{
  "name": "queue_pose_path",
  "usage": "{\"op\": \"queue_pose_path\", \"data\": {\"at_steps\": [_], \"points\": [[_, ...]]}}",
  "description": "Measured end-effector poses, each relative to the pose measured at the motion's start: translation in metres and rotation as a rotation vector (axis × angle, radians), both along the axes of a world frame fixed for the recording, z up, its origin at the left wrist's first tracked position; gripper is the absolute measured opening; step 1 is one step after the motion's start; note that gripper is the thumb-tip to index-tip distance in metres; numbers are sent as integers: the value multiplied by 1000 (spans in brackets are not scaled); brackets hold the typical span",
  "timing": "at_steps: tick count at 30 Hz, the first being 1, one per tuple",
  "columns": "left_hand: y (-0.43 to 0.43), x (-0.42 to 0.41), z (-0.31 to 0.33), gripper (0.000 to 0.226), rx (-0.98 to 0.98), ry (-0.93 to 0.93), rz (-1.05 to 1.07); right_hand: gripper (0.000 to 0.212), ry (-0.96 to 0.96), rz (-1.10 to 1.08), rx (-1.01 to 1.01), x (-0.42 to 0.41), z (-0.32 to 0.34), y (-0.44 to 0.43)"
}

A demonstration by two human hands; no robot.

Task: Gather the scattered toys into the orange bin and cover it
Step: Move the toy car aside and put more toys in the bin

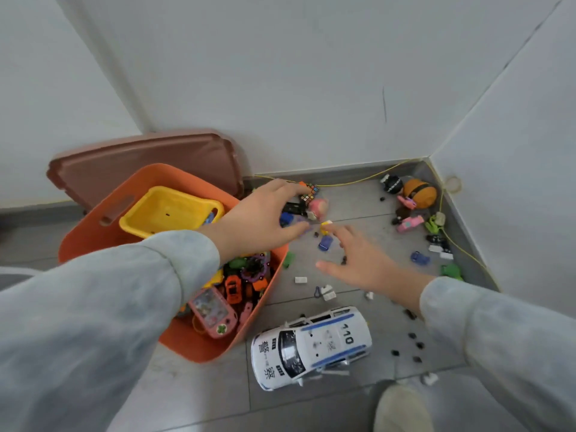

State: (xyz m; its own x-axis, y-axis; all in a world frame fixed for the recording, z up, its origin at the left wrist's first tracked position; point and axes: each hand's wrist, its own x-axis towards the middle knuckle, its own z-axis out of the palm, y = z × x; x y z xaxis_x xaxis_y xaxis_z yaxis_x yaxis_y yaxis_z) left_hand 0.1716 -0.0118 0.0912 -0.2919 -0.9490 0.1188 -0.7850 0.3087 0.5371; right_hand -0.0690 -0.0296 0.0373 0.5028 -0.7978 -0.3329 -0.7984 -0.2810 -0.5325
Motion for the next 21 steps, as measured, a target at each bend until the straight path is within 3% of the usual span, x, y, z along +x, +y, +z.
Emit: {"op": "queue_pose_path", "data": {"at_steps": [5, 9, 17, 21], "points": [[22, -43, -15, 52, 111, -54, -233, 110, 364, 389, 122, -37, -40, 29], [39, -52, -29, 48, 231, -144, -321, 122, 475, 579, 155, -43, -67, 57], [42, -49, -27, 50, 282, -167, -326, 89, 447, 606, 82, -34, -64, 58], [38, -49, -24, 56, 324, -126, -322, 95, 465, 476, 85, -50, -29, 17]]}}
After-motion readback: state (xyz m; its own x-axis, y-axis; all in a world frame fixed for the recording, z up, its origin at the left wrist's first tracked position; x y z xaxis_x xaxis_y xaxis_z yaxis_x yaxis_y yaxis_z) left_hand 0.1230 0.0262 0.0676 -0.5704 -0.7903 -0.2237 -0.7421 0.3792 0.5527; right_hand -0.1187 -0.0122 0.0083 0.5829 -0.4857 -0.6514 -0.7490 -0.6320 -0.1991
